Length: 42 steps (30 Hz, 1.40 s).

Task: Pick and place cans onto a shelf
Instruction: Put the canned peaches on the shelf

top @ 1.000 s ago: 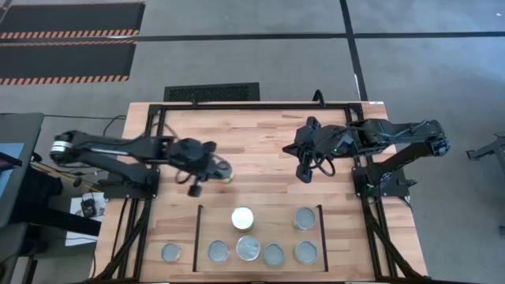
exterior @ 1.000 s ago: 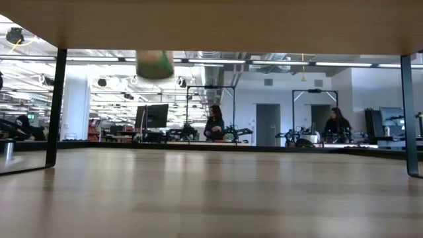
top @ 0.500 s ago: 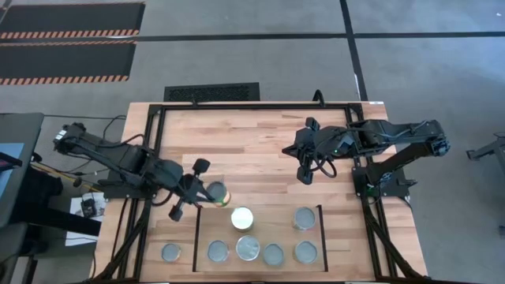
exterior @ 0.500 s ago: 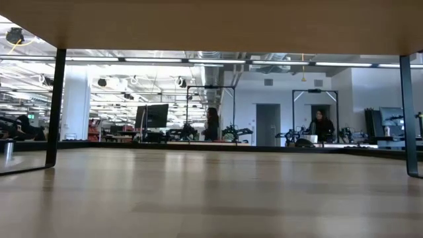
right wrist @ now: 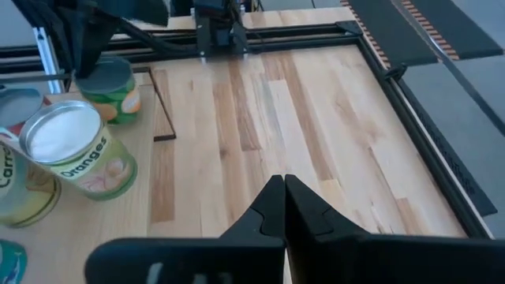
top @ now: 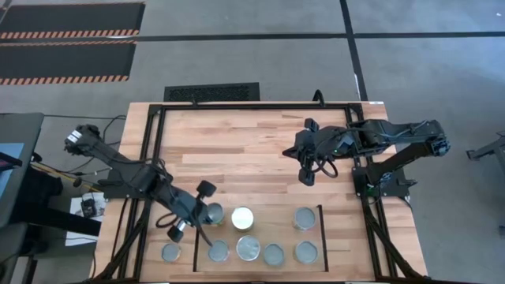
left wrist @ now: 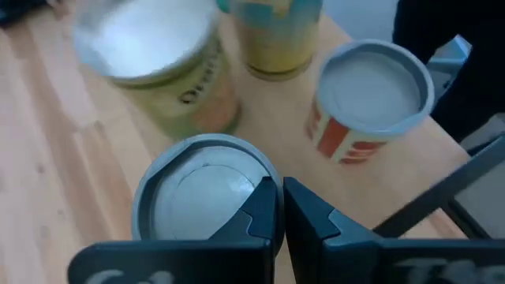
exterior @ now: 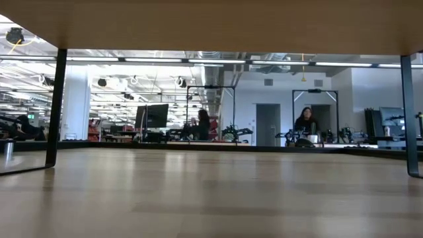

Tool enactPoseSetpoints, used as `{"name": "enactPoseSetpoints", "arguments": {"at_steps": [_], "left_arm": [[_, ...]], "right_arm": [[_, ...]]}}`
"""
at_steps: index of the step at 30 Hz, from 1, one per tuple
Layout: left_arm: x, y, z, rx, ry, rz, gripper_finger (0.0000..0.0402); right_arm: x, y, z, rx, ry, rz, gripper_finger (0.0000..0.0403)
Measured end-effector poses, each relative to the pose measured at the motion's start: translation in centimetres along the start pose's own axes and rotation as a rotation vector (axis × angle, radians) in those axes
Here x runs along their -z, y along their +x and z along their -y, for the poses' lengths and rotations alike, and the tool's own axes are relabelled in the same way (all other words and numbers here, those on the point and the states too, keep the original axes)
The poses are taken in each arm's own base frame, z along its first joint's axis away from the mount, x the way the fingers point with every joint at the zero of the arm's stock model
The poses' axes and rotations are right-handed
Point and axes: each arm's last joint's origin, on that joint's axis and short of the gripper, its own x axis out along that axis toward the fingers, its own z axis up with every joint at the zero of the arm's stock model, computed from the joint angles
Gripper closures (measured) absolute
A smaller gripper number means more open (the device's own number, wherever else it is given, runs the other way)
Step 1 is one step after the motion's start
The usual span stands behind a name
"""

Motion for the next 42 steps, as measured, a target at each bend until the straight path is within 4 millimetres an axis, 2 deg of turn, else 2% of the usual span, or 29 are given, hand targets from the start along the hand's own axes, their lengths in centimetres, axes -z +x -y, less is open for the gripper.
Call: {"name": "enactPoseSetpoints", "arguments": {"at_steps": [7, 23, 33, 42], "left_arm": [[-0.2, 1.9, 0.9, 0.007, -0.034, -0.032, 0.0401], [-0.9, 1.8, 1.3, -0.008, -0.057, 0.033, 0.0401], [-1.2, 1.8, 0.2, -0.037, -0.068, 0.074, 0.0401], [-1.2, 1.8, 0.5, -0.018, -0.086, 0.069, 0.0401]], "right_arm": [[0.0, 0.0, -0.1, -0.015, -0.029, -0.003, 0.0391], [0.0, 0.0, -0.1, -0.026, -0.055, -0.005, 0.0391], [0.0, 0.0, -0.1, -0.038, -0.055, -0.007, 0.0392], [0.0, 0.0, -0.1, -0.038, -0.055, -0.007, 0.0392]]}}
